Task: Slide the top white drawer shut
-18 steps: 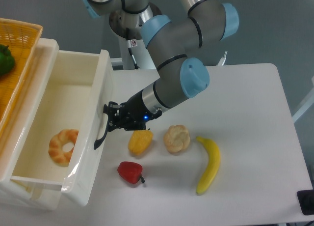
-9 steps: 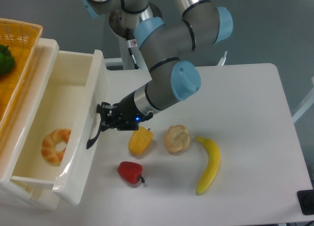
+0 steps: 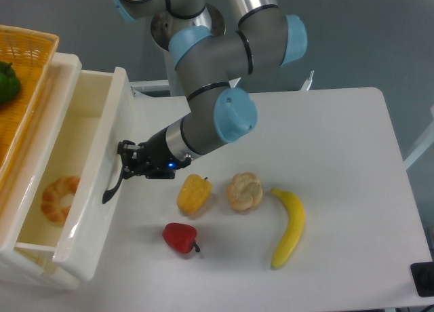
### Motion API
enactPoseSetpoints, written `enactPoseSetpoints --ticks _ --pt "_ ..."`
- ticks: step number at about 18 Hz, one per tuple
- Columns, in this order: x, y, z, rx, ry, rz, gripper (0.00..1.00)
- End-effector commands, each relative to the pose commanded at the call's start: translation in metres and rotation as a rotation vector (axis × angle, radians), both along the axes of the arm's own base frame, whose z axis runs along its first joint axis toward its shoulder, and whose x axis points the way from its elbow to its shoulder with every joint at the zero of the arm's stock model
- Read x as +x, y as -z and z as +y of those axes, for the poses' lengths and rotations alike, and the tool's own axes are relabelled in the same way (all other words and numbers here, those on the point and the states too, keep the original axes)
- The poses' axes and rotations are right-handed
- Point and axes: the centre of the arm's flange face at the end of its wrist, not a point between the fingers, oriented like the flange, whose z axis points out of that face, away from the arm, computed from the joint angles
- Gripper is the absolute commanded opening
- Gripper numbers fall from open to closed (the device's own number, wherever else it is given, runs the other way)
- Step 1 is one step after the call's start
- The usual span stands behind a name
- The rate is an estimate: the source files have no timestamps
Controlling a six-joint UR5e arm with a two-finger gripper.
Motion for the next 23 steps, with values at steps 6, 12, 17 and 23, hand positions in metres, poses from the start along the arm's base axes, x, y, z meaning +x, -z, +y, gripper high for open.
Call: enactPoseSetpoints --ticks 6,12,17,23 --pt "0.031 -0.002 0.016 -0.008 0.029 0.003 0.00" --pt "0.050 0.002 0.025 -0.016 0.051 0.003 0.00" --pt "0.053 0.000 0.027 -0.010 0.060 0.007 0.00" --pt "0.008 -0.012 0.015 0.008 0.012 0.079 0.82"
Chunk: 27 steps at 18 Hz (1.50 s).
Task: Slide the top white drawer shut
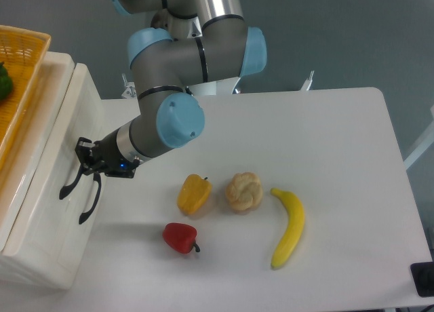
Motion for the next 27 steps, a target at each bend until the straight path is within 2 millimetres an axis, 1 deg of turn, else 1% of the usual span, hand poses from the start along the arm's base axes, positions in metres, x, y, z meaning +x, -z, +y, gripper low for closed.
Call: enactPoseSetpoints --ticks 1,3,5,8,11,13,14,15,16,19,22,23,26,27 --pt "-0.012 -0.003 -0.005 0.003 -0.015 0.021 1.00" --pt "-0.037 -0.012 -0.014 0.019 -0.053 0.043 1.00" --pt "-0.067 -0.022 -0.026 0.047 -0.094 0.078 1.00" --pt "-0.116 -0.035 -0.045 0.155 -0.116 0.201 1.00" --pt "-0.151 -0.040 -0.069 0.172 -0.095 0.326 1.00" --pt "-0.171 -0.043 -0.085 0.167 -0.012 0.429 1.00" --pt "-0.179 -0.046 -0.093 0.157 0.061 0.496 1.00" --pt "-0.191 -0.036 -0.107 0.078 0.304 0.638 1.00" --pt "-0.196 -0.035 -0.112 0.050 0.370 0.680 1.00" --pt "-0.227 -0.033 -0.133 0.052 0.466 0.773 1.00" --pt "-0.242 -0.031 -0.146 0.082 0.564 0.800 1.00" --pt "-0.248 -0.026 -0.151 0.086 0.583 0.798 1.00" --pt "-0.259 -0.011 -0.158 0.065 0.644 0.790 1.00" --pt "-0.262 -0.012 -0.161 0.044 0.655 0.797 1.00"
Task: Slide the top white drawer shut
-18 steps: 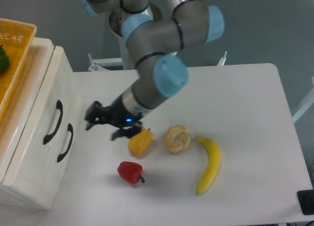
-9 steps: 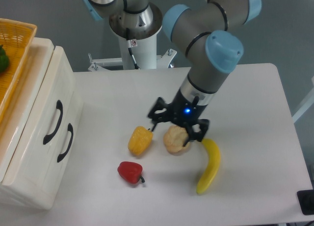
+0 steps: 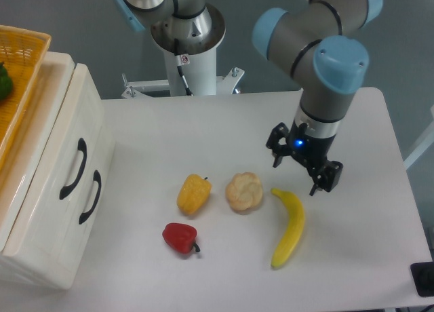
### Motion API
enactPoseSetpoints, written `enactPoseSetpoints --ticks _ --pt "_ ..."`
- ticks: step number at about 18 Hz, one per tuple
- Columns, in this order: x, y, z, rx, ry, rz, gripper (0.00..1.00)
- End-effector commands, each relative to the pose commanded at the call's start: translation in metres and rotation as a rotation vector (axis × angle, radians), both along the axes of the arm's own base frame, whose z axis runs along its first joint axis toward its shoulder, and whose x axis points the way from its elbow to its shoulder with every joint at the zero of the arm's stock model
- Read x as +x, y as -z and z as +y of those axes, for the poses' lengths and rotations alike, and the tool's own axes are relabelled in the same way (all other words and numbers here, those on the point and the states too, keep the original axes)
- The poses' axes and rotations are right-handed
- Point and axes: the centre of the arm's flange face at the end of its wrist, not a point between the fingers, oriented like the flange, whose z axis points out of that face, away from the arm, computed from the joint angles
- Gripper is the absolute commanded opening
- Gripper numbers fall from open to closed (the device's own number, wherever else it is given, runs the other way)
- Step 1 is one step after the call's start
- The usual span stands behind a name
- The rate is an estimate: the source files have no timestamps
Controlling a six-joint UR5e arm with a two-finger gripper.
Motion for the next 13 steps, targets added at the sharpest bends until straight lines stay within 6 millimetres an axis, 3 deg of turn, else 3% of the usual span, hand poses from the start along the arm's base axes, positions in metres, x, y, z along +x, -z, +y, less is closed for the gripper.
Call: enactPoseSetpoints --ticks 3,9,13 --pt "-0.013 0.005 -0.012 -0.037 -0.020 0.002 1.00" --pt "-0.032 0.032 -0.034 -0.157 0.038 -0.011 1.00" --pt "-0.035 0.037 -0.038 -0.158 0.057 -0.021 1.00"
